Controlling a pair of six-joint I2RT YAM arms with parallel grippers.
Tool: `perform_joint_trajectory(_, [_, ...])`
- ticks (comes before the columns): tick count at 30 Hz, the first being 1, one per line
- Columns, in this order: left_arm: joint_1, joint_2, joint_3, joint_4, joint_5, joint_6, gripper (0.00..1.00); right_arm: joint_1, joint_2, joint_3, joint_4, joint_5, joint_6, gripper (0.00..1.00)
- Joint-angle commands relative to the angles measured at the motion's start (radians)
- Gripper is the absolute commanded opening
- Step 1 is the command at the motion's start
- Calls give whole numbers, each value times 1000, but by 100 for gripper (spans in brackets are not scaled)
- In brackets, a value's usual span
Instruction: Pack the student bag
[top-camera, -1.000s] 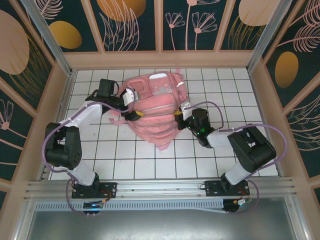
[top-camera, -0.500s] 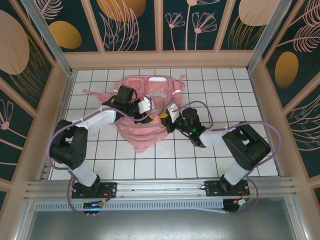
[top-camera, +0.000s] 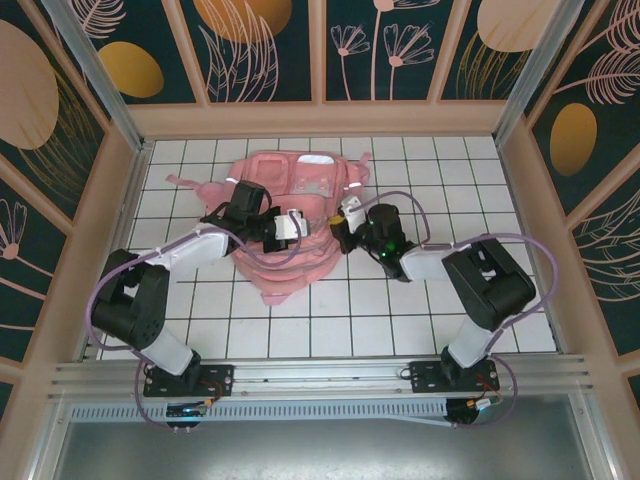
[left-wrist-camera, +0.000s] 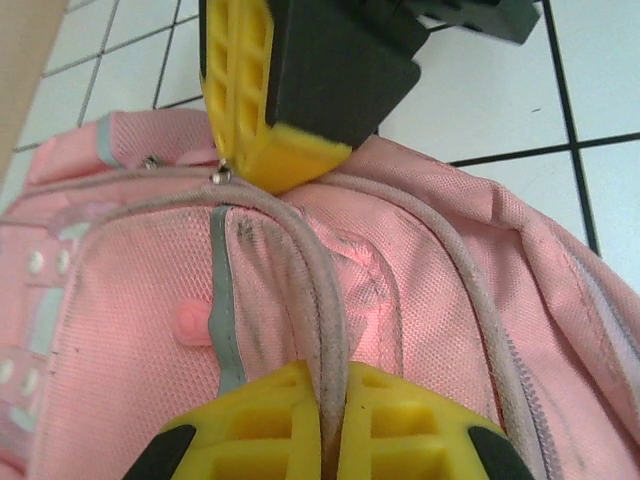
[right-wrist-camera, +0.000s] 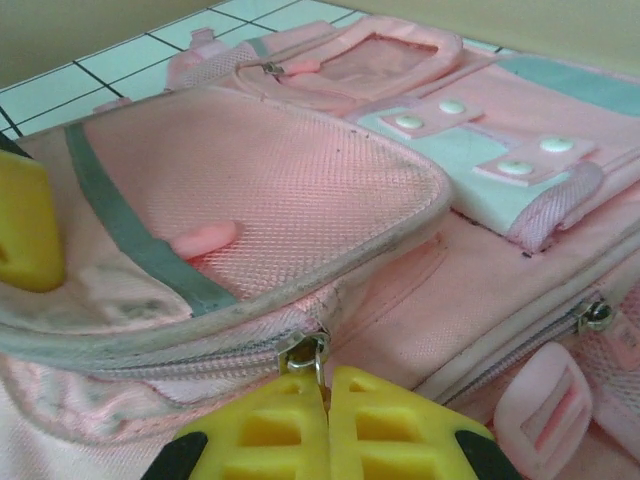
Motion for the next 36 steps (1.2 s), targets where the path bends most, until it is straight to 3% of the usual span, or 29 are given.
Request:
perform_joint_trajectory(1, [9,-60,-47,-118,185,132,0,-111,83,115,-68,258,90,0])
perform_joint_trajectory(6, [9,-70,-37,-148,235,175,0,-116,62,94,-57,295,141,2])
perform_joint_trajectory(12, [-19,-21,1,-77,344,114,0,-147,-105,7,-67,203,197,11])
perform_joint_trajectory(17, [-101,72,95,-92,373,107,0,-195,-246,-7,-254,339,284,52])
perform_joint_trajectory(20, [-159,74,99,-97,393,90,0,-241,-343,-31,-267,414,315,94])
perform_joint_trajectory(22, [-190,50,81,-90,399,65,0,-292,-392,-45,-230,412,321,99])
perform_joint_trajectory(23, [-199,37,79,-104,416,59,9,-321,-411,-53,-204,420,319,99])
perform_joint_trajectory(26, [-201,-27,87,-95,471,-39,58,-403,-439,-94,-98,464,305,99])
perform_joint_trajectory(27, [-201,-55,90,-71,473,-93,98,-418,-452,-125,-43,489,295,99])
perform_joint_trajectory(29, [-198,-136,70,5,417,-234,99,-444,-488,-209,72,529,255,99])
perform_joint_trajectory(31, [-169,-225,-10,130,326,-381,99,-465,-528,-291,155,475,176,99])
perform_joint_trajectory(34, [-24,-354,-177,380,189,-667,99,-486,-572,-403,213,421,119,99])
perform_joint_trajectory(36, [82,-440,-272,460,87,-781,99,-487,-580,-452,231,403,112,99])
